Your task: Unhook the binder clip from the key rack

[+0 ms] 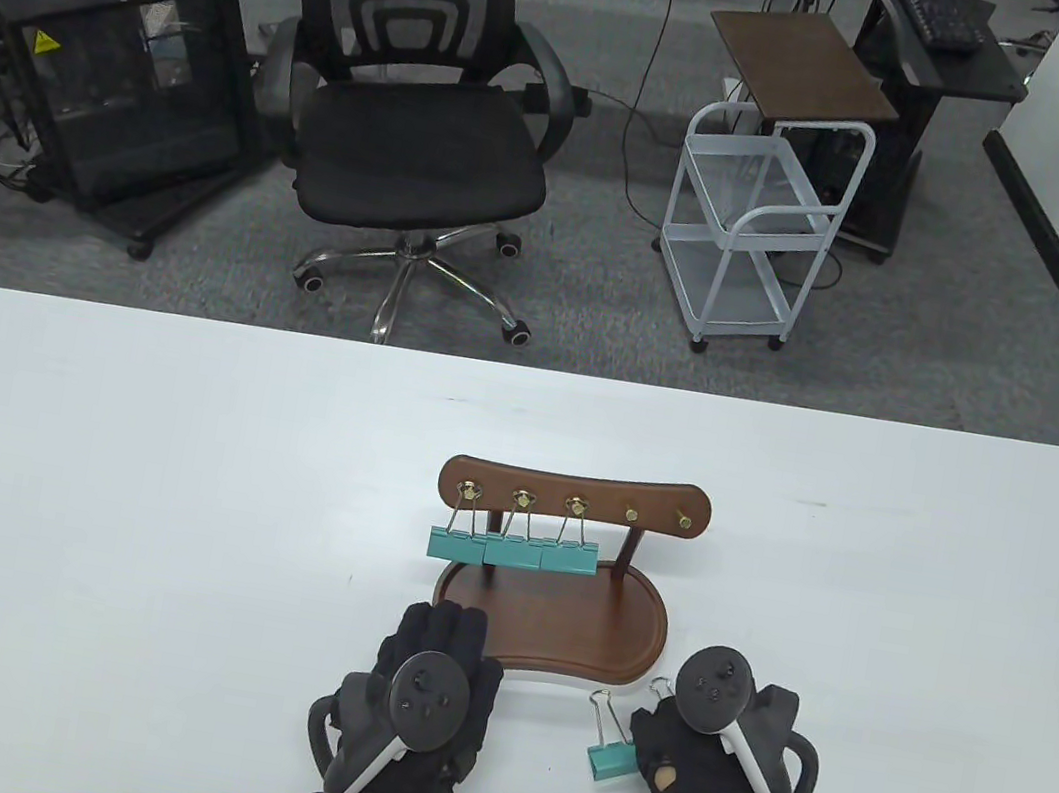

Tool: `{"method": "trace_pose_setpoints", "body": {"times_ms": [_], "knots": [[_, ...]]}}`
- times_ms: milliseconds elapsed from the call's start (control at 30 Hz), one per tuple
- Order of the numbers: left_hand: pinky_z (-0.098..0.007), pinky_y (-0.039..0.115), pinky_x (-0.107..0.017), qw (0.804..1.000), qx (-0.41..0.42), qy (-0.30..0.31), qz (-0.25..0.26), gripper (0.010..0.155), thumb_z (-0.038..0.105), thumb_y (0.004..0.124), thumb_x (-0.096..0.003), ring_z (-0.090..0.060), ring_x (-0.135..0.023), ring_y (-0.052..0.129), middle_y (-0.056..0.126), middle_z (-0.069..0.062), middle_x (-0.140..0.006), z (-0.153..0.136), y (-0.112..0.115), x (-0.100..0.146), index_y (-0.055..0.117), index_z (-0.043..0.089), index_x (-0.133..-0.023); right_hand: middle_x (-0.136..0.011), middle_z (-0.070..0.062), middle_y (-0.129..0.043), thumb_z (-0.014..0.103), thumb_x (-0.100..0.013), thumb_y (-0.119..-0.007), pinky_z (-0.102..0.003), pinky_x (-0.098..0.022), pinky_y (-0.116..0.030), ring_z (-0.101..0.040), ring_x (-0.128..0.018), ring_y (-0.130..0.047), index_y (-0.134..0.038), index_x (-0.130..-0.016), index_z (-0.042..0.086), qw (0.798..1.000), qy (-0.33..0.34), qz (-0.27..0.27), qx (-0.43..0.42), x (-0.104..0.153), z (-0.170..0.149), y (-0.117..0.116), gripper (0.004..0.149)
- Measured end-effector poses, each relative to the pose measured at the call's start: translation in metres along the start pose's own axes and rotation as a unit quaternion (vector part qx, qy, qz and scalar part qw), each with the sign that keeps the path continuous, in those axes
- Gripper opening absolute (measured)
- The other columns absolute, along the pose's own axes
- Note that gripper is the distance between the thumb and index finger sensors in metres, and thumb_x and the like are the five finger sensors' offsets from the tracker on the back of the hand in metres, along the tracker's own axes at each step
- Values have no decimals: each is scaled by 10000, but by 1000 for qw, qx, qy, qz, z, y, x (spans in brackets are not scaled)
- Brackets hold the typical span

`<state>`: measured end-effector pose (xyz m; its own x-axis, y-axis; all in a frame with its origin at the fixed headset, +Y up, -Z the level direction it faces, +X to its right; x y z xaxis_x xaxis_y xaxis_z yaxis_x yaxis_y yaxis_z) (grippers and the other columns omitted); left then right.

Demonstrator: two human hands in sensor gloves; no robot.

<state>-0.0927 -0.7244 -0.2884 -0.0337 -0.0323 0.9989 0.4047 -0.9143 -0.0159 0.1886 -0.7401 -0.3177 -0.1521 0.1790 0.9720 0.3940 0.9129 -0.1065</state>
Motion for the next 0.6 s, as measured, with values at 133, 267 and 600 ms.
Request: {"method": "trace_pose_setpoints", "body": {"times_ms": [133,267,600], "knots": [[-538,510,-752,1000,3,-1,1,622,531,592,-543,-338,-1111,503,601,-50,-1184,0,0,0,612,267,-1106,-429,-148,-1063,471,-358,-835,-407,-164,-929,-323,-270,-1073,-906,-640,142,997,22,-39,-62,3,0,9,440],[-538,510,-751,1000,6,-1,2,621,532,592,-543,-338,-1111,503,602,-51,-1184,0,0,0,612,268,-1105,-546,-177,-1025,484,-369,-808,-438,-249,-914,-380,-397,-1038,-863,-709,142,987,45,-99,-116,4,2,21,485],[-538,509,-752,1000,14,0,3,622,531,592,-543,-337,-1112,500,599,-51,-1185,-1,-1,0,609,269,-1106,-866,-206,-789,532,-384,-772,-502,-506,-783,-449,-744,-807,-670,-884,175,961,105,-126,-224,-14,28,29,623]]}}
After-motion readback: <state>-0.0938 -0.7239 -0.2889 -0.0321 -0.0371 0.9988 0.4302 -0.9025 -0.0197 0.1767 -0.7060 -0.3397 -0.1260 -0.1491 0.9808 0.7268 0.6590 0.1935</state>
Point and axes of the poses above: the tracker on the back of each hand, its own z axis roughly to the thumb side, its own x axis roughly from the fingertips to the wrist, y = z × x, the point moved 2 cm from there along -x, roughly from the wrist to the fingertips
